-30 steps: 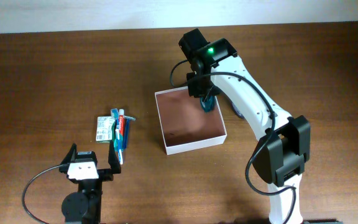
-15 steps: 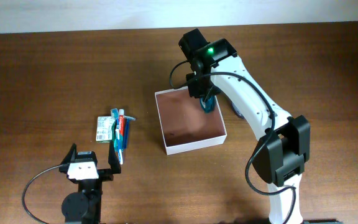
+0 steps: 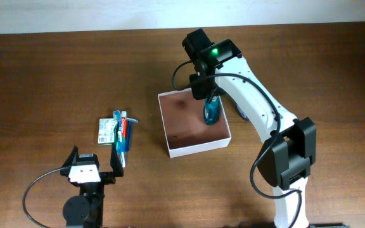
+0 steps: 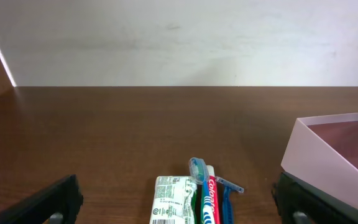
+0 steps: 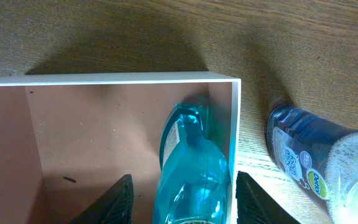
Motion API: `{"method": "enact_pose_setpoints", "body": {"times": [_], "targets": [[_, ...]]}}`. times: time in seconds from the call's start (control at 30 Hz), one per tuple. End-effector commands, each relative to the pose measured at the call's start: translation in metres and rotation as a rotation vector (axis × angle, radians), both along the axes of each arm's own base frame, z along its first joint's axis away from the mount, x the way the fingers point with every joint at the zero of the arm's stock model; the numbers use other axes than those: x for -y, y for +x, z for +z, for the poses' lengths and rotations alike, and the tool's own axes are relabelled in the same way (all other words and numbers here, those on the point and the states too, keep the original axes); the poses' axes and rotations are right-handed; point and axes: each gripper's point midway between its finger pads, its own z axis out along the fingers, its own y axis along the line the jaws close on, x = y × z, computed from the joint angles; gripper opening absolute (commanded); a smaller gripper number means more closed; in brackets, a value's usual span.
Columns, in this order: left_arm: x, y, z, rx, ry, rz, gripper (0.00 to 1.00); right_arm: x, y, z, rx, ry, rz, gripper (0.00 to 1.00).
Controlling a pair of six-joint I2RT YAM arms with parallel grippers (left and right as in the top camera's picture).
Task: Pack container
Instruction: 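Lower the Listerine bottle upright into the box's back corner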
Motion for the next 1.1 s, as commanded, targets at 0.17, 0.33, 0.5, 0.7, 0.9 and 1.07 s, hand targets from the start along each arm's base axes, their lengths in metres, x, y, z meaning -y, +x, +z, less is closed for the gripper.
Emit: {"method": "enact_pose_setpoints", "body": {"times": [0.17, 0.33, 0.5, 0.7, 0.9, 1.07], "targets": [[0.001, 0.000, -0.001, 0.001, 0.014, -0.008, 1.00, 0.000, 0.003, 0.004, 0.013, -0.010, -0.004, 0.51], [0.001, 0.000, -0.001, 0.001, 0.014, -0.008, 1.00, 0.007, -0.012, 0.001, -0.047, -0.039, -0.008, 0.50], [0.001, 0.000, -0.001, 0.001, 0.014, -0.008, 0.99, 0.005, -0.021, 0.000, -0.087, -0.015, -0.032, 0.45], [0.001, 0.000, -0.001, 0.001, 0.014, -0.008, 1.00, 0.001, -0.022, 0.000, -0.097, 0.006, -0.029, 0.36], [0.001, 0.000, -0.001, 0.001, 0.014, -0.008, 0.99, -0.002, -0.017, 0.000, -0.077, 0.019, -0.022, 0.31], [0.001, 0.000, -0.001, 0.001, 0.014, -0.008, 1.00, -0.005, -0.010, 0.001, -0.049, 0.033, -0.019, 0.30]]}}
